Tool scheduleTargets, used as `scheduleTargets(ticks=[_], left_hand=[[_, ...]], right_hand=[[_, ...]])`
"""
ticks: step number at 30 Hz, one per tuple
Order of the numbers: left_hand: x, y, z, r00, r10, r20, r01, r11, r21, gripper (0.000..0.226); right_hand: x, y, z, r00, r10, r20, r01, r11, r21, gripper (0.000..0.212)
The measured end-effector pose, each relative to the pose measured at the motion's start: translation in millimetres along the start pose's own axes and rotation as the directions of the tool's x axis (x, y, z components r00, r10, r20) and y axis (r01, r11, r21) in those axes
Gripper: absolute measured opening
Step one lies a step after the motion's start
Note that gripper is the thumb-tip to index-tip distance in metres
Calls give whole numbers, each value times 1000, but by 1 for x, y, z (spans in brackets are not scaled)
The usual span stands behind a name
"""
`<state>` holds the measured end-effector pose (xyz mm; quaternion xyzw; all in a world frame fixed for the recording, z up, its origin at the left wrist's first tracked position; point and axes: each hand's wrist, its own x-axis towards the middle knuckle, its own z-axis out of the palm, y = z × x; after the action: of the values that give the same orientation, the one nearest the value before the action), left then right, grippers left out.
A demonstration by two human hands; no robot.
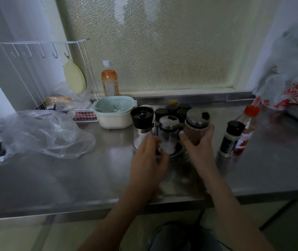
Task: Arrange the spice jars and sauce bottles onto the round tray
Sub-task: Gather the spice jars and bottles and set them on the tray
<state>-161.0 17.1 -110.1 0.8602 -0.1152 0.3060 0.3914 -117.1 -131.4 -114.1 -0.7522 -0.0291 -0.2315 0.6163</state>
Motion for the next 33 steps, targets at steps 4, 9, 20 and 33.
scheduleTargets(ticks=[4, 9, 20, 33], left_hand=[[10, 13, 35, 978, -206, 37, 206, 978, 15, 56], [24, 7, 43, 949, -313, -41, 315, 935, 160, 55], [20, -27, 17, 973, -228, 22, 227, 972, 53, 65], [5, -36, 10, 968, -250, -24, 249, 968, -27, 71]], right_hand=[[0, -2, 4, 1000, -21, 6, 22, 991, -135, 46], [-4, -1, 10, 996, -23, -83, 8, 985, -173, 48], [-23, -3, 25, 999, -38, -27, 31, 974, -223, 52], [-43, 7, 18, 984, -64, 165, 112, 947, -300, 39]])
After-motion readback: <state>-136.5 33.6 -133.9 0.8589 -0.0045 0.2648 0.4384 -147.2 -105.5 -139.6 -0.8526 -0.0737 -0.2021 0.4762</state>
